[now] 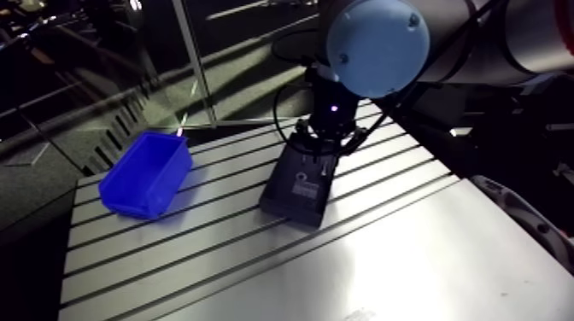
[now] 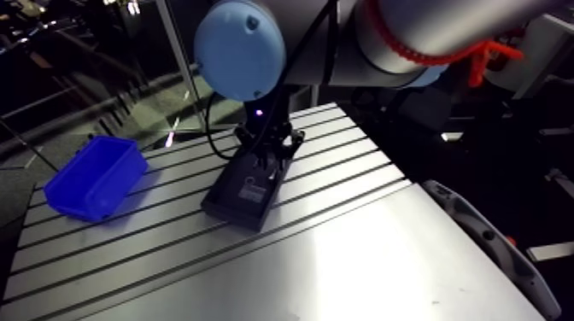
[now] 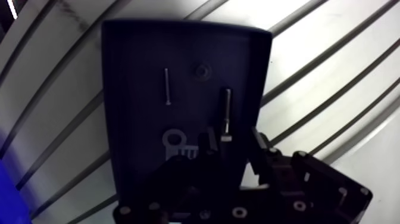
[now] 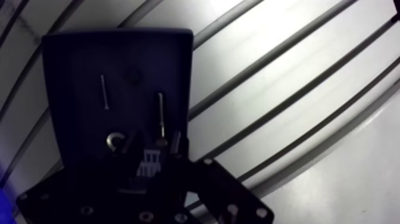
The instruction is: Pick up the M10 bolt from the tray and put it into the blue bin.
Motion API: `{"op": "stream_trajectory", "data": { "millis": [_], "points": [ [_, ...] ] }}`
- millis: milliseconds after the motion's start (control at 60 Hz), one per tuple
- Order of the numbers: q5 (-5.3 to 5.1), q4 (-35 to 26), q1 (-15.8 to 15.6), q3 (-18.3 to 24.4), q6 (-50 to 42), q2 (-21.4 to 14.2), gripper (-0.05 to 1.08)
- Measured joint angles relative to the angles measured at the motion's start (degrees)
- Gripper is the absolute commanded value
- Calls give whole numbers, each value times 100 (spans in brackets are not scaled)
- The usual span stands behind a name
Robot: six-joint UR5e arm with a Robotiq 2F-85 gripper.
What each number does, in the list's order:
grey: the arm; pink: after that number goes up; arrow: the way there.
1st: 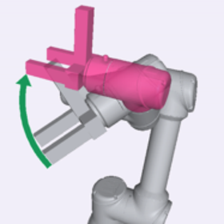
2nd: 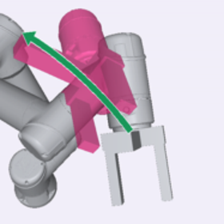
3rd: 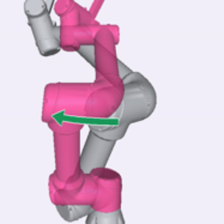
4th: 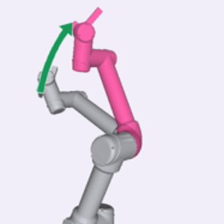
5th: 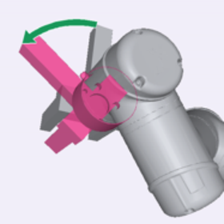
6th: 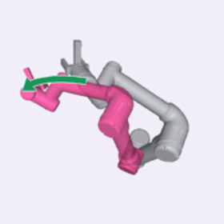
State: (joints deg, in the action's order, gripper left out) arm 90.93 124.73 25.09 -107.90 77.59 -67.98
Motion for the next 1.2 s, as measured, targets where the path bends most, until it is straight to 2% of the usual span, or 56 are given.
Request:
{"op": "stream_trajectory", "data": {
  "millis": [1200],
  "points": [
    [8,48,5,9,6,148,65]
  ]
}}
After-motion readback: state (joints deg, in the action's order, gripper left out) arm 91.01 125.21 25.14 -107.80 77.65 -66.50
